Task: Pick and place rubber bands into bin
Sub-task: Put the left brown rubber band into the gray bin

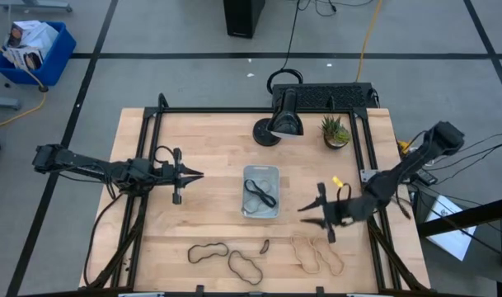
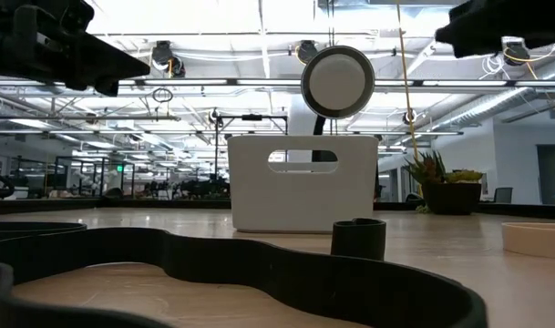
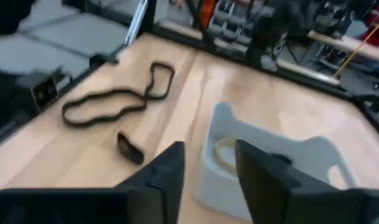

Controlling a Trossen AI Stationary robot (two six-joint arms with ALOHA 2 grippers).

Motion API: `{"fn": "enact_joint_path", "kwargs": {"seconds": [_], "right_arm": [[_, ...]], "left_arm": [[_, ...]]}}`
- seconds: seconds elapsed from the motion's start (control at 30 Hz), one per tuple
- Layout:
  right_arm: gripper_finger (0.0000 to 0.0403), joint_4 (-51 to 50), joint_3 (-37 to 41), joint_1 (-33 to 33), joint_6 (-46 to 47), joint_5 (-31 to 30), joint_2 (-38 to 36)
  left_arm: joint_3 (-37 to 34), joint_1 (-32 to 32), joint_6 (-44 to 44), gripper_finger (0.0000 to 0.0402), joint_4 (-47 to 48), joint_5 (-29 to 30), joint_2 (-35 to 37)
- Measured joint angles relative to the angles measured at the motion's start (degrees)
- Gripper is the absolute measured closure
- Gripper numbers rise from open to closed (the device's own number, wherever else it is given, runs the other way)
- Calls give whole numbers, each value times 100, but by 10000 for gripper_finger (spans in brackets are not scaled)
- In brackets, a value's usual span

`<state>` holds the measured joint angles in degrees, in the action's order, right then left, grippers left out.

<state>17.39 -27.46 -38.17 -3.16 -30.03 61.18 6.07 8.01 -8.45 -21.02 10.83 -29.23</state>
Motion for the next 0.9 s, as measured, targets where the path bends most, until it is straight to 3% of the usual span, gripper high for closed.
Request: {"fn": "enact_joint_path", "kwargs": {"seconds": [0.2, 0.33, 0.53, 0.9], "right_arm": [[188, 13, -381, -491, 392, -17, 954], [159, 62, -426, -691, 738, -22, 1579], [157, 126, -431, -730, 1166, -176, 2341], [165, 248, -431, -720, 1472, 7, 3022]], "left_arm": [[0, 1, 10, 364, 1, 1, 0], [0, 1, 140, 364, 0, 7, 0], [0, 0, 149, 364, 0, 11, 0], [0, 2, 149, 364, 37, 11, 0]]}}
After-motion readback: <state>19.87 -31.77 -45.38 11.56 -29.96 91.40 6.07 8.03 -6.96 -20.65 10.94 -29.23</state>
